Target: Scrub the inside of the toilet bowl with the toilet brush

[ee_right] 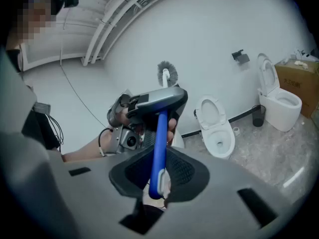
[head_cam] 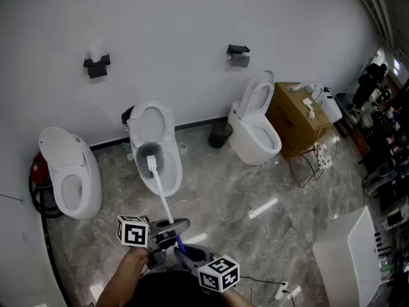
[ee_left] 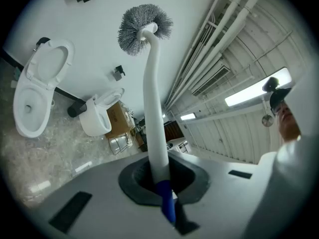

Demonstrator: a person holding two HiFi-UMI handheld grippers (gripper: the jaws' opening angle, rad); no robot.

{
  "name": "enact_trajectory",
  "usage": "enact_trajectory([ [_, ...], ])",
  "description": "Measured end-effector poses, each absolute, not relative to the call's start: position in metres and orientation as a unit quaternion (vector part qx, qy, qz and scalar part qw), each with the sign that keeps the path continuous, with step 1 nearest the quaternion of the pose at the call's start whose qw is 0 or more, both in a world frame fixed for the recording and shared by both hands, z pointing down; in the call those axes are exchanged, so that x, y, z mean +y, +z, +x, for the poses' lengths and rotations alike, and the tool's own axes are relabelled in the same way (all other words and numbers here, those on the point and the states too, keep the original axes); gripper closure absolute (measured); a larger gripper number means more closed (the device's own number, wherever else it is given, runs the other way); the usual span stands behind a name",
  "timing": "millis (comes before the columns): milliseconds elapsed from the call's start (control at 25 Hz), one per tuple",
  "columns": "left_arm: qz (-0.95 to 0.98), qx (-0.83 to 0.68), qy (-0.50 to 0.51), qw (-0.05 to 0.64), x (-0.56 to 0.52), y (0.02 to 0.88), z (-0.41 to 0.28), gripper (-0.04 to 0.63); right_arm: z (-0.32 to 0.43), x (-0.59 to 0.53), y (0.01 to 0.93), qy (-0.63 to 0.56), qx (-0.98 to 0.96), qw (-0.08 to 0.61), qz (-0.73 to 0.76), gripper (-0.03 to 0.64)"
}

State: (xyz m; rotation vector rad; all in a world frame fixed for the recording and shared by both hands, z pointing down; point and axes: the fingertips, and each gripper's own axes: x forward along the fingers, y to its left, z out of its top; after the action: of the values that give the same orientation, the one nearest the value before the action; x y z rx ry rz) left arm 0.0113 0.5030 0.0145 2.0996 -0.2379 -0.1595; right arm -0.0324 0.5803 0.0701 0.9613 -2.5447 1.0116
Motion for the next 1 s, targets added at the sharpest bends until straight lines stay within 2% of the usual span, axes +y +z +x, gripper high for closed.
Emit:
enact_trajectory([
  [520, 0.861, -0.091, -0.081, 0.493, 0.51, 0.013, 0.0, 0.592, -0.046, 0.588, 0.066, 0.348, -0.871, 0.11, 0.328, 0.551],
  [1000, 0.86, -0.09, -0.08, 0.495, 0.518, 0.018, -0.063, 0.592, -0.111, 0.597, 0.069, 0.354, -0.87, 0.114, 0.324, 0.551],
])
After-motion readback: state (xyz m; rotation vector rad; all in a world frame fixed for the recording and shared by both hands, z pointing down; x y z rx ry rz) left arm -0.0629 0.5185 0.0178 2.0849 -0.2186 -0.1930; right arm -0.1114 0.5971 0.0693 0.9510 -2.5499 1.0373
